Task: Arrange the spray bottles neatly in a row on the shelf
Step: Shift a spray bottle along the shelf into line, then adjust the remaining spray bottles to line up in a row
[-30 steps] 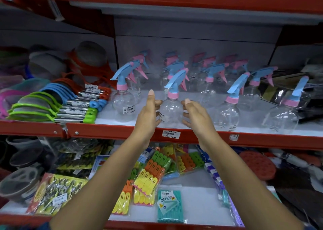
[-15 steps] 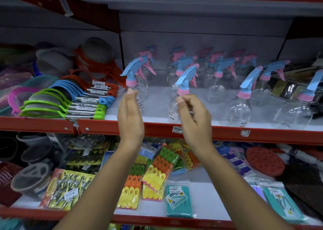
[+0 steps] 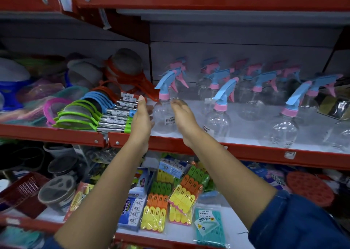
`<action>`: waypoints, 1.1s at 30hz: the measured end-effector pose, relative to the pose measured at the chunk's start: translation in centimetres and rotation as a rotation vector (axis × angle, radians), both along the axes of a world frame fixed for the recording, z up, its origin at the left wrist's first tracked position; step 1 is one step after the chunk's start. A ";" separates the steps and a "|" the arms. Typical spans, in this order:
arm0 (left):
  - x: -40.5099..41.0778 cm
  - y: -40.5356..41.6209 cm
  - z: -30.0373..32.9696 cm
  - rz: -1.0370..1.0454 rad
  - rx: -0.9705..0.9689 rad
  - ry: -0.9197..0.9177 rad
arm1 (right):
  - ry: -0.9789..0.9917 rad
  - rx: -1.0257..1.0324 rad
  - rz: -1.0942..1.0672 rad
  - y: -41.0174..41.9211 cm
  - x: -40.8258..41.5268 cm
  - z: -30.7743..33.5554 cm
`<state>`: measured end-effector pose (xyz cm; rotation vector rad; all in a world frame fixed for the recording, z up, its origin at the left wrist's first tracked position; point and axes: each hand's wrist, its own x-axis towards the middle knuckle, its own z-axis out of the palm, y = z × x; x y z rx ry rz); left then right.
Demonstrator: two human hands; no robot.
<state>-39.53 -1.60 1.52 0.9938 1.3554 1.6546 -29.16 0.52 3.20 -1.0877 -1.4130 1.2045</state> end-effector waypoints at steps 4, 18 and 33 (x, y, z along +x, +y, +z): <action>-0.3 -0.6 -0.1 -0.016 0.012 0.026 | -0.012 -0.001 0.001 0.2 0.0 -0.5; -2.1 -1.7 -0.4 -0.077 -0.006 0.047 | -0.204 0.278 -0.023 -2.5 1.7 -2.3; -2.3 -1.3 -0.5 -0.122 0.018 0.122 | -0.341 0.364 -0.022 -4.3 0.6 -2.8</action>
